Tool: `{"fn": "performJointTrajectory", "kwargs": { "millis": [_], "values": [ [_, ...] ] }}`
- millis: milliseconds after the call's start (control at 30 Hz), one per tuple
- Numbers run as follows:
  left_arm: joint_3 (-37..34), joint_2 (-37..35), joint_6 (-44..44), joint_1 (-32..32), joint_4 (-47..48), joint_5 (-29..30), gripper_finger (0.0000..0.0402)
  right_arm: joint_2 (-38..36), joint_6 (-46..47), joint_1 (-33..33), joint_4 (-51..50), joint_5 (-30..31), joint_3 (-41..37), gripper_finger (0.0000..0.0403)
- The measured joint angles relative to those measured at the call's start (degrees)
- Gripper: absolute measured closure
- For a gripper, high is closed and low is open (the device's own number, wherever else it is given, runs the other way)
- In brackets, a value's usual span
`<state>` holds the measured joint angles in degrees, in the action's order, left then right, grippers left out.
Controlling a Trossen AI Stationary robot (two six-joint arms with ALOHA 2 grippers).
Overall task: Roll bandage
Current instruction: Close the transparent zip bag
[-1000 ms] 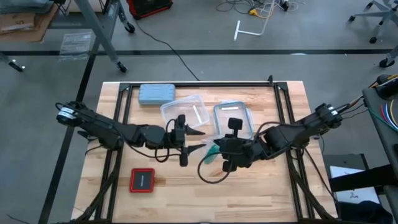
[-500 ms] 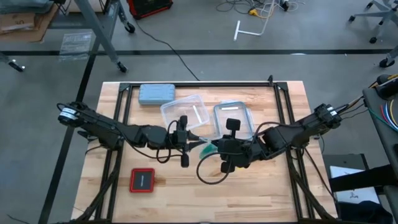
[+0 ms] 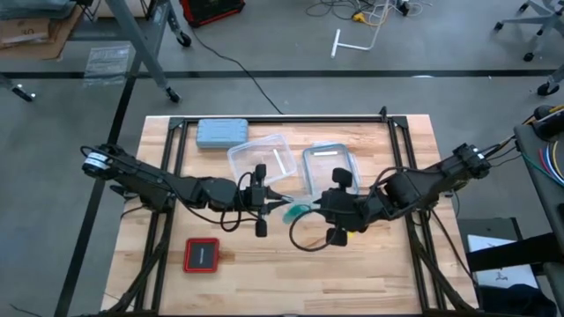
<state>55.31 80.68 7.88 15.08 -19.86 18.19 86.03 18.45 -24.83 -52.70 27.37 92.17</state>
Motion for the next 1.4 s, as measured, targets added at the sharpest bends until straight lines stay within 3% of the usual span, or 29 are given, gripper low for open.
{"fn": "performJointTrajectory", "kwargs": {
  "millis": [233,500,767,967,1400],
  "values": [
    [0.0,0.0,-0.1,0.1,-0.2,-1.3,0.0401,0.9,3.0,-1.4,-2.9,1.4,-0.6,0.0302],
    [0.1,-0.2,-1.4,0.1,-0.7,-2.4,0.0401,1.3,11.4,-2.3,-10.6,4.7,-1.6,0.0318],
    [0.1,-0.2,-1.4,0.1,-0.7,-2.8,0.0401,1.3,16.1,-2.8,-10.3,4.1,-5.9,0.0312],
    [0.1,-0.2,-1.3,0.1,-1.9,-8.2,0.0401,1.3,17.0,-2.7,-9.5,6.1,-8.6,0.0287],
    [0.2,-0.2,-1.3,0.1,-1.9,-8.4,0.0401,1.1,15.0,-3.3,-4.5,5.2,-8.7,0.0280]
  ]
}}
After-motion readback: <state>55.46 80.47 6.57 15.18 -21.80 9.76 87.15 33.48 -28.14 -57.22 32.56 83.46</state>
